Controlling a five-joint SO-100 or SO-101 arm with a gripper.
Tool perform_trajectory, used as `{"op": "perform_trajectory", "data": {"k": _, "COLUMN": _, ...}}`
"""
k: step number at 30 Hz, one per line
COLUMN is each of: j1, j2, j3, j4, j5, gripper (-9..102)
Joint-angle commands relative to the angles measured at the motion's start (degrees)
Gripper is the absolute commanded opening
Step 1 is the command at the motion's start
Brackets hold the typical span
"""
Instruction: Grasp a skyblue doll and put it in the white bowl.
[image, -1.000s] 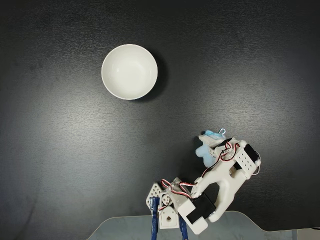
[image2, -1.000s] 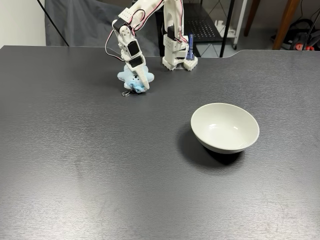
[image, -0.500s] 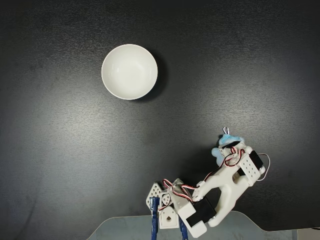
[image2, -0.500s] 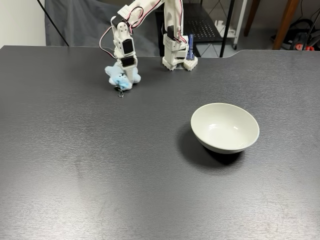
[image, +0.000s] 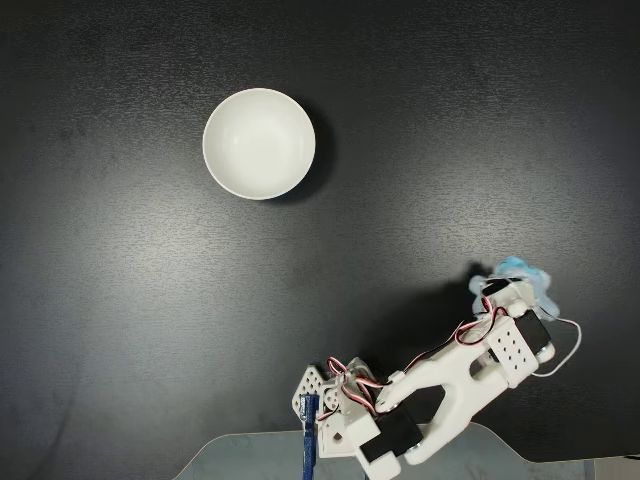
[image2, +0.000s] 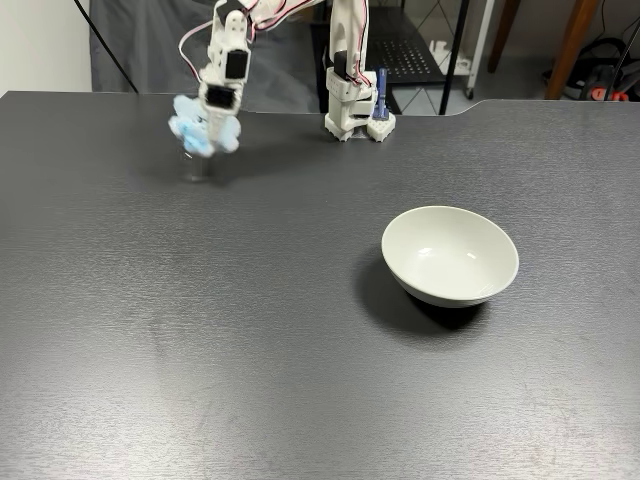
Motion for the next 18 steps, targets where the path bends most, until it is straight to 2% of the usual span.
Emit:
{"op": "perform_trajectory", "data": {"k": 1, "j1": -0.09, "j2": 15.82, "j3": -8.53, "j4": 4.13, "j5": 14.41, "gripper": -1}}
{"op": "perform_trajectory", "data": {"k": 5, "j1": -1.93, "j2": 28.83, "j3": -11.69, "j4": 16.08, "j5": 21.09, "gripper": -1}}
{"op": "perform_trajectory", "data": {"k": 10, "j1": -12.83, "j2": 34.63, "j3": -14.06, "j4": 31.73, "j5": 25.22, "gripper": -1}}
{"op": "perform_trajectory", "data": {"k": 18, "j1": -46.67, "j2": 33.66, "j3": -21.36, "j4": 32.87, "j5": 36.74, "gripper": -1}}
